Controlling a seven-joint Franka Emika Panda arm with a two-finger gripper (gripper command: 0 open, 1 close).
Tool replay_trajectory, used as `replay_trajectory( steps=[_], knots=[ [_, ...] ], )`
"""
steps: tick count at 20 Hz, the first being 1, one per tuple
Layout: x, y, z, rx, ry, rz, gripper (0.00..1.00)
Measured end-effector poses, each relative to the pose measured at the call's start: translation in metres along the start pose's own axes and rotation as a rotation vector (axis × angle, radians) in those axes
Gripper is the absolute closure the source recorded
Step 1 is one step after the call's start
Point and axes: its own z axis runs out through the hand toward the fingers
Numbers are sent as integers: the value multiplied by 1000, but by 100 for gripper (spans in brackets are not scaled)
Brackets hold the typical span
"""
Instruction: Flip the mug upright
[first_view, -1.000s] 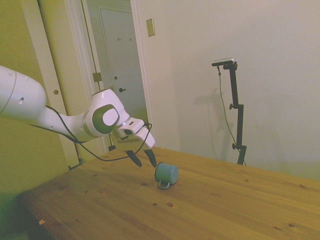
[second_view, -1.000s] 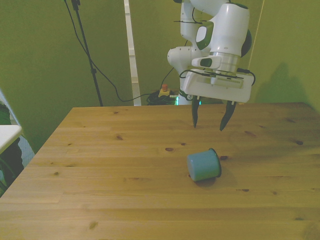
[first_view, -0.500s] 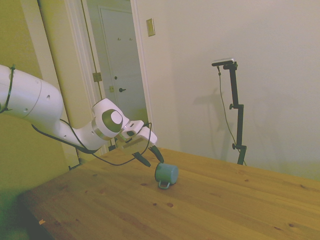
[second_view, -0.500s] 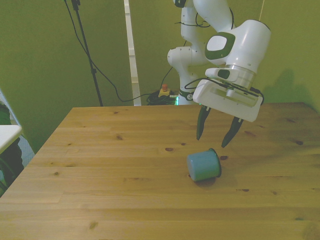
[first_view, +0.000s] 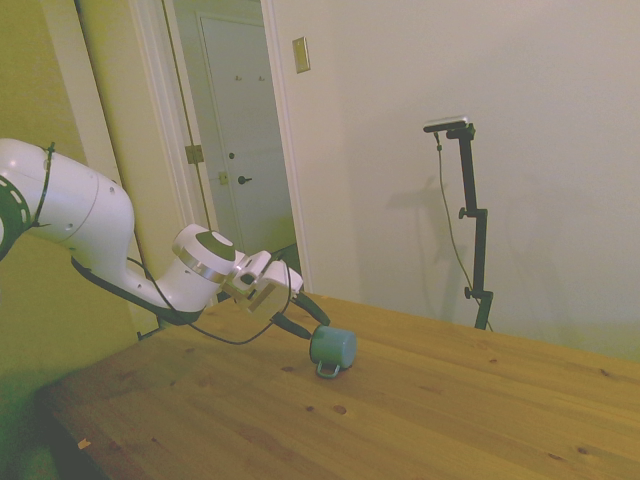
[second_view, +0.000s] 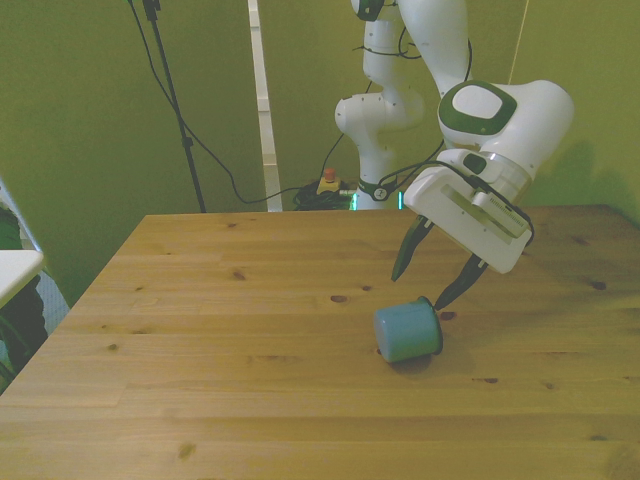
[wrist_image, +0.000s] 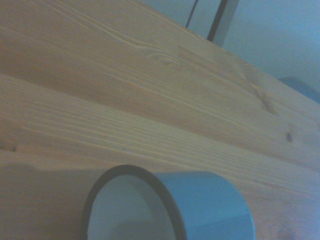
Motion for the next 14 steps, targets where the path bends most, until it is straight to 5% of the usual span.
replay_trajectory(
  steps=[14],
  knots=[
    [-10, -12, 26, -112, 107, 8, 0]
  ],
)
